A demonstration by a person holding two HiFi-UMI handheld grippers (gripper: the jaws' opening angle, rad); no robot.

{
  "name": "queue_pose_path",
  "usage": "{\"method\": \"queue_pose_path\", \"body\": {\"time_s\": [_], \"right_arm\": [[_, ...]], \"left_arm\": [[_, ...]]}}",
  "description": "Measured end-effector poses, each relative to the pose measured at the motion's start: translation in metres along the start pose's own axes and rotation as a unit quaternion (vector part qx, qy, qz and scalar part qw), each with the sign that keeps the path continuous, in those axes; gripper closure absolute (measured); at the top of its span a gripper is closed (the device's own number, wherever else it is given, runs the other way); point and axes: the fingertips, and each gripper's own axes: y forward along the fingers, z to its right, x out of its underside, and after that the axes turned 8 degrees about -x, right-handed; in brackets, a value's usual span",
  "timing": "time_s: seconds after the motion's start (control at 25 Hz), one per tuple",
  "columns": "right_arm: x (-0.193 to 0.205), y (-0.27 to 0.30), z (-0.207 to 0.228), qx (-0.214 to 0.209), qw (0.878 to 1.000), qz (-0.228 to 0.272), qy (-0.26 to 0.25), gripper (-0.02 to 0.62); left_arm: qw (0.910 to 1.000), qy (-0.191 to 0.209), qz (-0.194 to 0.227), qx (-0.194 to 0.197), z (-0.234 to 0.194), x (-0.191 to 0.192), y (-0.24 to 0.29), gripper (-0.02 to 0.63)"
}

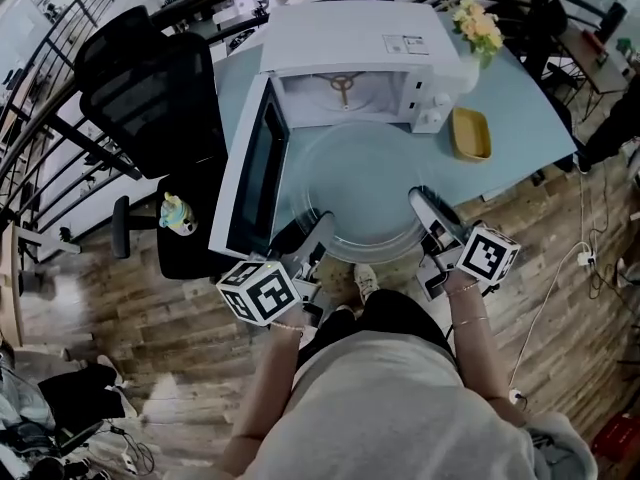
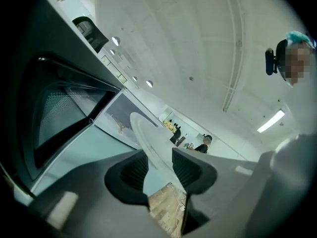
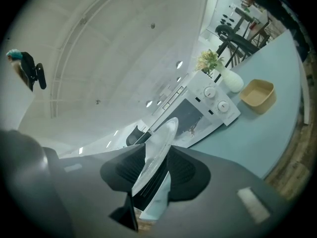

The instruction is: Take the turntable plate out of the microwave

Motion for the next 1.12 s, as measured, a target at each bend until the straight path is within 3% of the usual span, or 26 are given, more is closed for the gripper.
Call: {"method": "queue_pose_path", "body": {"time_s": [1.12], "right_arm": [[0.0, -0.0033, -0.0011, -0.005, 1.0, -0.016, -0.026, 0.428]], "left_arm": [[0.9999, -0.001, -0.014, 0.0, 0.0012, 0.0063, 0.0014, 0.451]]}}
